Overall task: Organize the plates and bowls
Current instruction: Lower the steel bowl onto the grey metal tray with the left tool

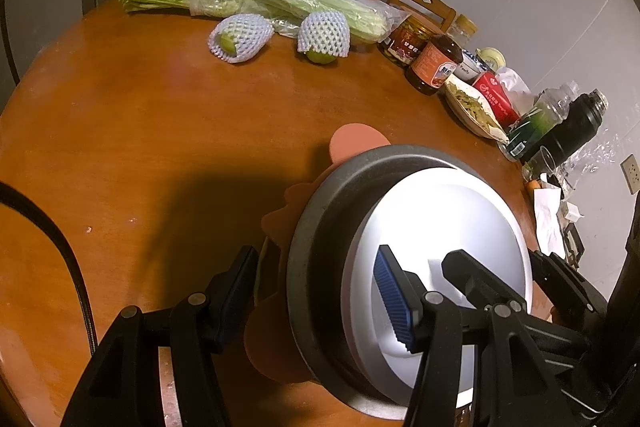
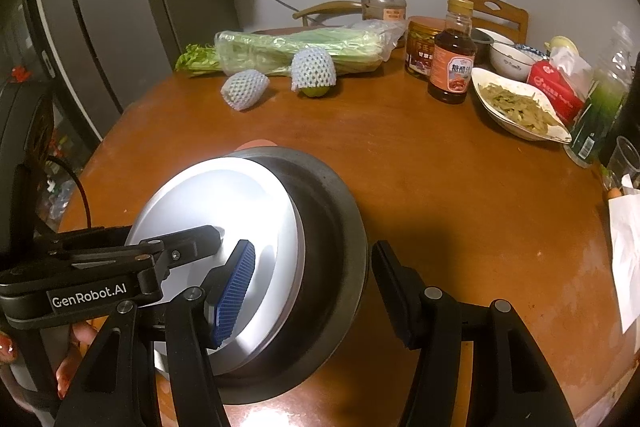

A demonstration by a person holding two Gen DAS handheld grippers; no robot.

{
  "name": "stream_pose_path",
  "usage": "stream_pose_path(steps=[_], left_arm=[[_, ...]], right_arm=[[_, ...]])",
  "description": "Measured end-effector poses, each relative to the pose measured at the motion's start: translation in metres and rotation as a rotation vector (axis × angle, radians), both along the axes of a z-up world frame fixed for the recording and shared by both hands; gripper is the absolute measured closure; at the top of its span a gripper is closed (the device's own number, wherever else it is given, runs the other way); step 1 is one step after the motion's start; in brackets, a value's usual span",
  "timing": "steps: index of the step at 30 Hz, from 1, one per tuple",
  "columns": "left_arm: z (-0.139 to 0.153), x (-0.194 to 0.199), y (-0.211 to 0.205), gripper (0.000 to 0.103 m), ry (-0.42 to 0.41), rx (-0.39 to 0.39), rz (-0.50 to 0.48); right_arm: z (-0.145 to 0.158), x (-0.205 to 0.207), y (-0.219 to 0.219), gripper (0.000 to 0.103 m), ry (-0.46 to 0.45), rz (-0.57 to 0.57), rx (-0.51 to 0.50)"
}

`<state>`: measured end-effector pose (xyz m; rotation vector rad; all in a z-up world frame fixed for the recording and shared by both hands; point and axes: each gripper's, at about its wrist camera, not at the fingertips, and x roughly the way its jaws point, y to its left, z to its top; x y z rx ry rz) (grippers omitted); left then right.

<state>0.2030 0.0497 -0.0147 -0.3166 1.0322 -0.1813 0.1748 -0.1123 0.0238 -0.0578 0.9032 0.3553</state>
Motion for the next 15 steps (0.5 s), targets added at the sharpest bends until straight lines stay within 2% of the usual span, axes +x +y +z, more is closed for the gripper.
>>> stream_pose_path(steps=[5,15], left_arm=[[0.0003,-0.0024,0.0014,0.044,-0.01,0.022,0.002],[0.0004,-0.0051,0.0067,0.044,-0.011,0.017,0.002]], right_arm=[[-0.0006,-0.0001,0.0024,0.041,0.0,0.003,-0.003],[-0.0021,0.0015,0.0056,0.041,0.0,-0.006,-0.015]])
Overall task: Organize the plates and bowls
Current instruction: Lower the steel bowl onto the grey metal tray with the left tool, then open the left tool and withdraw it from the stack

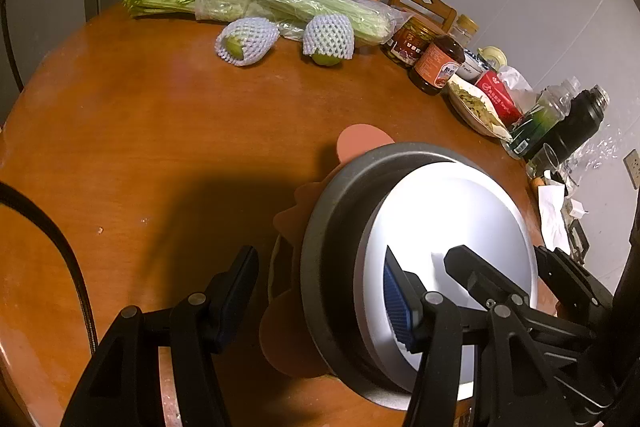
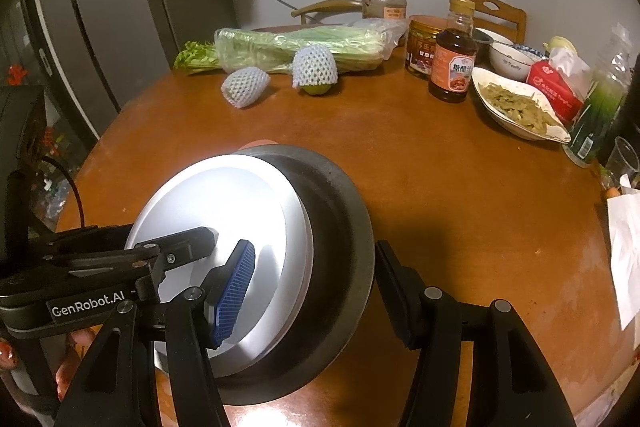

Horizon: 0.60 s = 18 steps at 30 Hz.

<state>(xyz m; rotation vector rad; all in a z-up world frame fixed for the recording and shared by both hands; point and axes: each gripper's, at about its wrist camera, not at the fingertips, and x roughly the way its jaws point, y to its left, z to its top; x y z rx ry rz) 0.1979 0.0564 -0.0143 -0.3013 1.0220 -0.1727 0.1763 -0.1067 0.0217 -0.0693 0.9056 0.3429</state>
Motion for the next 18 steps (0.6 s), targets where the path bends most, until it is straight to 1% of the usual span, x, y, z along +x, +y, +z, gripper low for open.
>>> stream_pose_path(steps=[4,6,9,18], left_arm=[[0.003,-0.003,0.0,0.044,-0.009,0.016,0.004],[0.007,-0.006,0.001,0.044,-0.031,0.03,0.014],[0.016,-0.01,0.004,0.044,-0.064,0.044,0.024],[0.036,-0.032,0.009,0.044,-0.126,0.084,0.06]], right_arm=[[0.0,0.0,0.0,0.041,0.0,0.0,-0.006],[0.002,-0.001,0.0,0.041,-0.01,0.009,-0.006],[0.008,-0.004,-0.001,0.041,-0.037,0.009,-0.006],[0.031,-0.023,-0.005,0.041,-0.111,0.006,0.001]])
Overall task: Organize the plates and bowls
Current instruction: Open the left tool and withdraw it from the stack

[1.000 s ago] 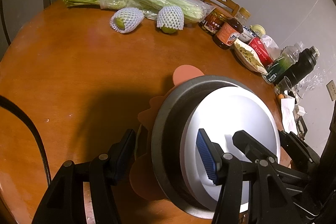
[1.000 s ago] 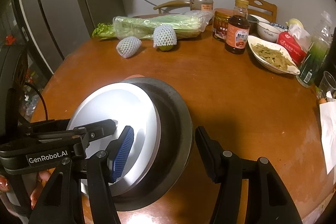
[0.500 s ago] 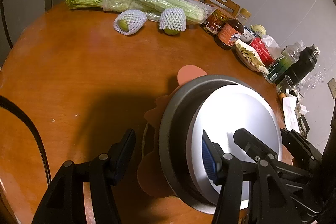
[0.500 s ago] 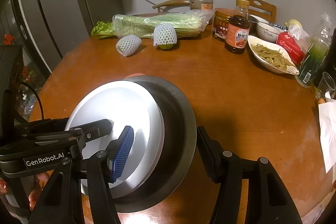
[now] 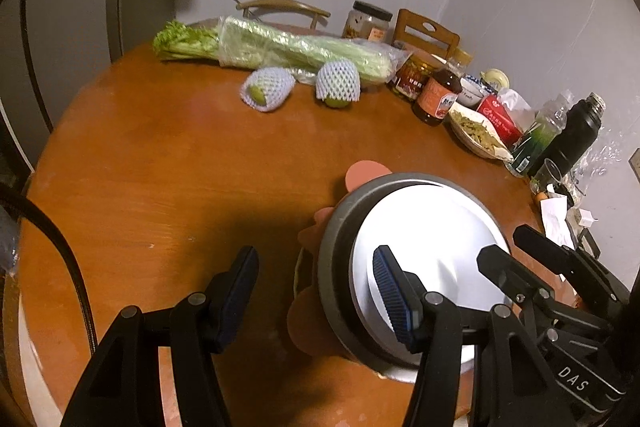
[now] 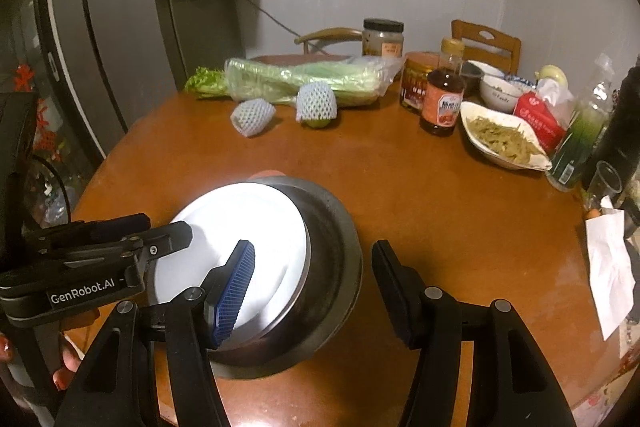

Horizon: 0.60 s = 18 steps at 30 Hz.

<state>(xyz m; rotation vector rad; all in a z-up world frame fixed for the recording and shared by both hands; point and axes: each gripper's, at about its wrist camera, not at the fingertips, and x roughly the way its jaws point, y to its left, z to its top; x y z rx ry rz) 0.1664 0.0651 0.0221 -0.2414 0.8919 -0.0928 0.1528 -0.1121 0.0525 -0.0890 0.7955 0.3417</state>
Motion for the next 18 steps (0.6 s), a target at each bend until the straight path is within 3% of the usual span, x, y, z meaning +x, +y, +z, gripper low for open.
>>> stream_pose_path(steps=[8,18], left_arm=[[0.022,-0.039,-0.004,0.043,-0.069,0.049,0.02],[0.015,-0.088,-0.016,0.042,-0.071,0.099,0.041]], right_arm=[[0.016,-0.03,-0.004,0.041,-0.049,0.005,0.012],[0.011,-0.084,-0.01,0.041,-0.064,0.017,0.021]])
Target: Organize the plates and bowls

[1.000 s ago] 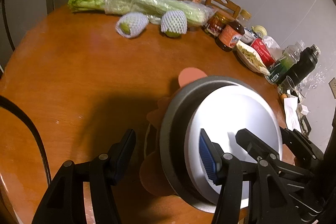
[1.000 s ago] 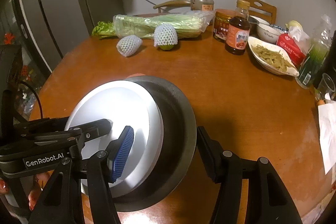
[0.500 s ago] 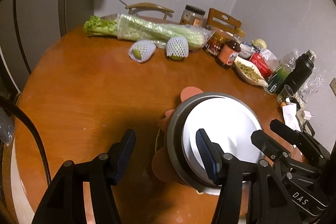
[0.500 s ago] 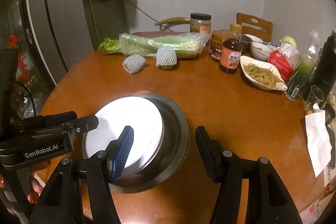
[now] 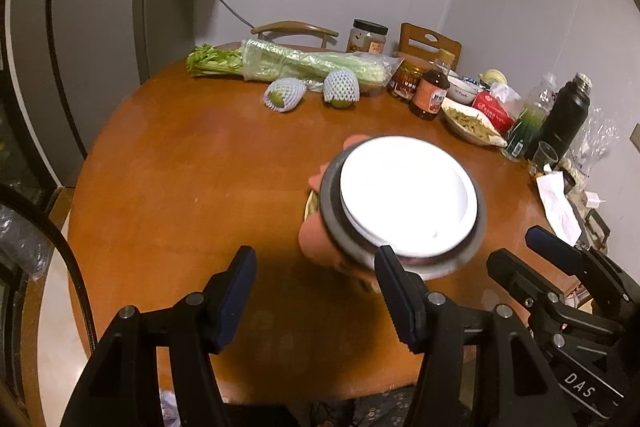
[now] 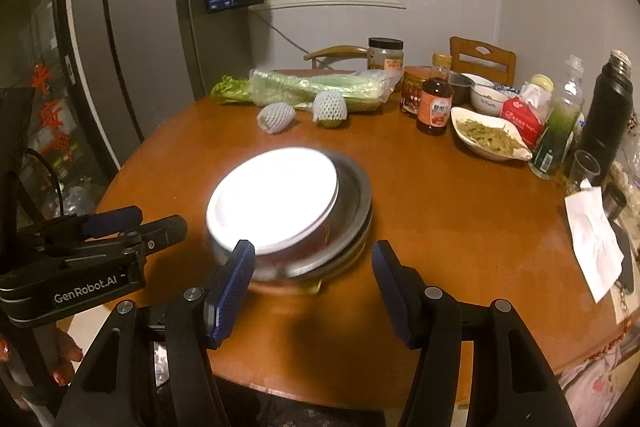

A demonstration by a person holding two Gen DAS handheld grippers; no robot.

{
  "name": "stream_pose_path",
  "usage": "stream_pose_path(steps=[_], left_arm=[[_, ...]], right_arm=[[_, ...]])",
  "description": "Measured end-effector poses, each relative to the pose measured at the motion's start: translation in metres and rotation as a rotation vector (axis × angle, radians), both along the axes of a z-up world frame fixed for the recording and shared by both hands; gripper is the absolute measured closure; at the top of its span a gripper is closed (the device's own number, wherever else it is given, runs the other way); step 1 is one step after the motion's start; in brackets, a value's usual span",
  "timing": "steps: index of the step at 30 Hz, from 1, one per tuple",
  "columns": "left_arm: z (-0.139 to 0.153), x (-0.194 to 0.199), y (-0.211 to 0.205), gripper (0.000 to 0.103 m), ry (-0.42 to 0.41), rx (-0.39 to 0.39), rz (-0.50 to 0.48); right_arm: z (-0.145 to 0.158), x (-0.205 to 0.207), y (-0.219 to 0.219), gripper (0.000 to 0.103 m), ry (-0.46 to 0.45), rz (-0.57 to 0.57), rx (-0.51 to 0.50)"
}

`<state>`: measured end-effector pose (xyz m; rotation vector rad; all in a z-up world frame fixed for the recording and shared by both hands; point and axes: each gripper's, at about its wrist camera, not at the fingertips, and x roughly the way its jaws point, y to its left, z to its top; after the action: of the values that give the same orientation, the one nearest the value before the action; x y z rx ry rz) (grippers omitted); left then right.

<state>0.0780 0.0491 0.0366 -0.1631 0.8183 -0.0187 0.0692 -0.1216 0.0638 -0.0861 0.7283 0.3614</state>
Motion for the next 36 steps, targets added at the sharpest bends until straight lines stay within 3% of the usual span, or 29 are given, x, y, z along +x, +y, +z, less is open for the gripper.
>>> stream_pose_path(steps=[10,22,36], left_arm=[[-0.014,-0.034,-0.012,0.042,0.008,0.043,0.006],[-0.023,-0.054,-0.017,0.041,0.007,0.104,0.041],[-0.029,-0.059,-0.017,0.041,0.025,0.096,0.037]], right_arm=[[-0.019,-0.036,-0.014,0.04,0.006,-0.023,0.0],[-0.034,-0.052,-0.018,0.04,0.012,-0.024,0.008],[-0.042,-0.059,-0.018,0.04,0.014,-0.034,0.008]])
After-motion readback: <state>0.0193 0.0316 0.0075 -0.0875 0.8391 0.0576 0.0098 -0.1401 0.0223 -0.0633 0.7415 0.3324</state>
